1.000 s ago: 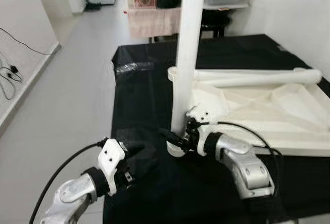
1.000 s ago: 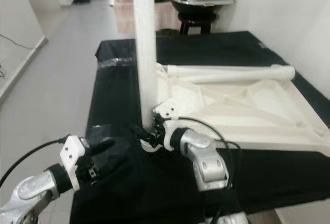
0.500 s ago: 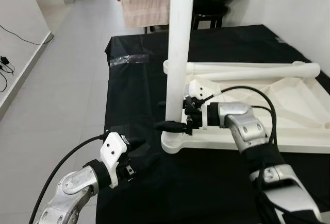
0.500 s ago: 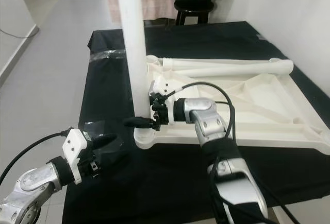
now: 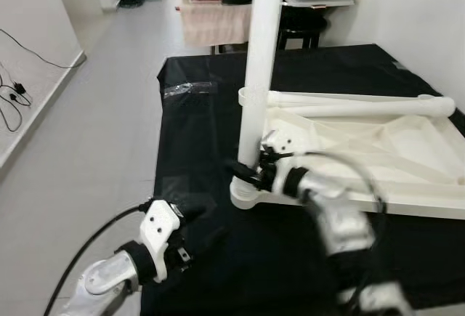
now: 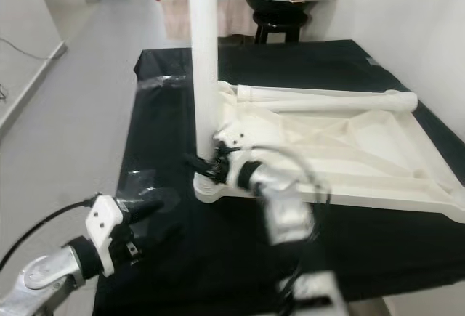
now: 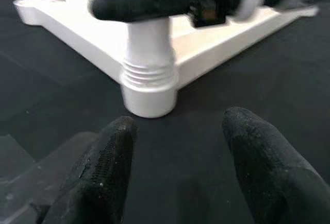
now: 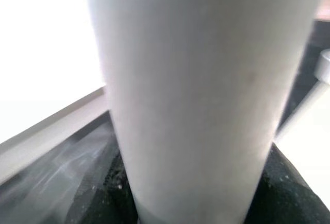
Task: Building children table
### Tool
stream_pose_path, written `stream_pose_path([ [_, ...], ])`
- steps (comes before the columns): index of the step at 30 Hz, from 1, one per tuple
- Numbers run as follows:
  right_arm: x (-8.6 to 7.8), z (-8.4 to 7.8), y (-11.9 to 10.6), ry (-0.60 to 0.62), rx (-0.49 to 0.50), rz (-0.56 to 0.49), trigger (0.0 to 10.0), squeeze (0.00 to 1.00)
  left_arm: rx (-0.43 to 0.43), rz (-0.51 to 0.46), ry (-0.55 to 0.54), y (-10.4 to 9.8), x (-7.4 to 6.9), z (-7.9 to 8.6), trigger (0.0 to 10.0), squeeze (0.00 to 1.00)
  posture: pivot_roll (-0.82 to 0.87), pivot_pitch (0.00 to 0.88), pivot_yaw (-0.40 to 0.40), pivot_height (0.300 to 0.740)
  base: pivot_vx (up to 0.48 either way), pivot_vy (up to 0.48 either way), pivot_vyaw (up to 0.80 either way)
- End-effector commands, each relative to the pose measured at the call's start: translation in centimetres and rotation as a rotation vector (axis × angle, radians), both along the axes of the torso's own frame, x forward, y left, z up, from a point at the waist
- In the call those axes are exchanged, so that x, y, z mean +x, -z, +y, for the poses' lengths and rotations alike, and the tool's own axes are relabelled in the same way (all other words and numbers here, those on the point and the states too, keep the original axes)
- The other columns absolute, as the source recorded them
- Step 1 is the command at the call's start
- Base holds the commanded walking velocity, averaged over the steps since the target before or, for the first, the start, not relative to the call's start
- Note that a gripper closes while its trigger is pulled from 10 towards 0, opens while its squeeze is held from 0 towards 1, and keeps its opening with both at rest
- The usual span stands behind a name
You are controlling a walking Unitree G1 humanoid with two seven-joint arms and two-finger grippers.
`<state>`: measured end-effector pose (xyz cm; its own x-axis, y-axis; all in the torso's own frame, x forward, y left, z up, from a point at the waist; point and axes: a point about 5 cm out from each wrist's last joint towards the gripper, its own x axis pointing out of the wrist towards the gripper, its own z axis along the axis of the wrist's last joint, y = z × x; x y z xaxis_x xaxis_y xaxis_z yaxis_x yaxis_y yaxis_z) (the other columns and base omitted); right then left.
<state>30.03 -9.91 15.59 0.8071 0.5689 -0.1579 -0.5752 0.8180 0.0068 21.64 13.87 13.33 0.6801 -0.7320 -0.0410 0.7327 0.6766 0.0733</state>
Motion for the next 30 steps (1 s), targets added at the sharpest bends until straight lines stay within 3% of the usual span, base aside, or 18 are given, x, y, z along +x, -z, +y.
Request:
stream_pose_path([
  [1,-1.8,-0.4,1.8,0.015,-0.087,0.099,0.0,0.0,0.014,-0.006,-0.02,0.1,0.3,0.4,10.0,0.0,0.01,0.088,-0.001,0.74,0.0,0.0,0.0],
  [5,-1.0,0.2,1.2,-0.079,-0.126,0.048,0.0,0.0,0.022,-0.011,-0.014,0.1,0.6,0.3,10.0,0.0,0.02,0.089,-0.008,0.74,0.0,0.0,0.0],
  [6,-0.4,0.3,1.3,-0.096,-0.136,0.051,9.8,0.0,0.027,-0.013,-0.012,0.1,0.7,0.3,10.0,0.0,0.02,0.089,-0.008,0.74,0.0,0.0,0.0],
  [7,-0.2,0.7,1.2,-0.189,-0.122,0.052,10.0,1.0,0.03,-0.014,-0.019,0.1,0.8,0.3,10.0,0.0,0.03,0.088,-0.005,0.74,0.0,0.0,0.0],
  [10,0.1,1.1,0.4,-0.343,-0.078,0.025,10.0,1.0,0.031,-0.015,-0.033,0.1,0.9,0.2,10.0,0.0,0.03,0.084,-0.01,0.74,0.0,0.0,0.0],
  [11,0.1,1.1,0.4,-0.343,-0.078,0.025,10.0,1.0,0.031,-0.015,-0.033,0.1,0.9,0.2,10.0,0.0,0.03,0.084,-0.01,0.74,0.0,0.0,0.0],
  [12,0.4,0.9,-1.1,-0.44,-0.059,-0.058,10.0,1.0,0.031,-0.015,-0.04,0.0,1.0,0.1,10.0,0.0,0.03,0.083,-0.012,0.74,0.0,0.0,0.0],
  [14,0.6,0.7,-1.7,-0.476,-0.063,-0.097,10.0,1.0,0.031,-0.014,-0.041,0.0,1.1,0.0,10.0,0.0,0.03,0.083,-0.012,0.74,0.0,0.0,0.0],
  [15,0.9,0.5,-2.1,-0.537,-0.054,-0.108,10.0,0.0,0.036,-0.014,-0.038,0.0,1.2,-0.1,10.0,0.0,0.03,0.076,-0.015,0.74,0.0,0.0,0.0],
  [19,1.9,0.2,-3.4,-0.68,-0.084,-0.102,10.0,0.0,0.042,-0.01,-0.029,0.2,1.3,-0.3,10.0,0.0,0.04,0.069,-0.016,0.74,0.0,0.0,0.0],
  [26,3.5,0.7,-4.2,-0.795,-0.084,-0.07,10.0,0.0,0.039,-0.004,-0.021,0.4,1.3,-0.7,10.0,0.0,0.04,0.059,-0.023,0.74,0.0,0.0,0.0],
  [27,3.8,0.8,-4.2,-0.804,-0.086,-0.064,6.5,0.0,0.038,-0.003,-0.018,0.4,1.3,-0.8,10.0,0.0,0.04,0.059,-0.026,0.74,0.0,0.0,0.0],
  [28,4.1,0.9,-4.1,-0.819,-0.085,-0.063,5.2,0.0,0.038,-0.003,-0.017,0.4,1.4,-0.9,10.0,0.0,0.04,0.059,-0.027,0.74,0.0,0.0,0.0],
  [29,4.2,1.0,-4.0,-0.834,-0.07,-0.053,0.0,0.0,0.038,-0.003,-0.016,0.4,1.4,-1.0,10.0,0.0,0.04,0.057,-0.029,0.74,0.0,0.0,0.0],
  [30,4.3,0.9,-3.9,-0.852,-0.059,-0.048,0.0,0.0,0.038,-0.003,-0.016,0.4,1.3,-1.1,10.0,0.0,0.04,0.058,-0.03,0.74,0.0,0.0,0.0],
])
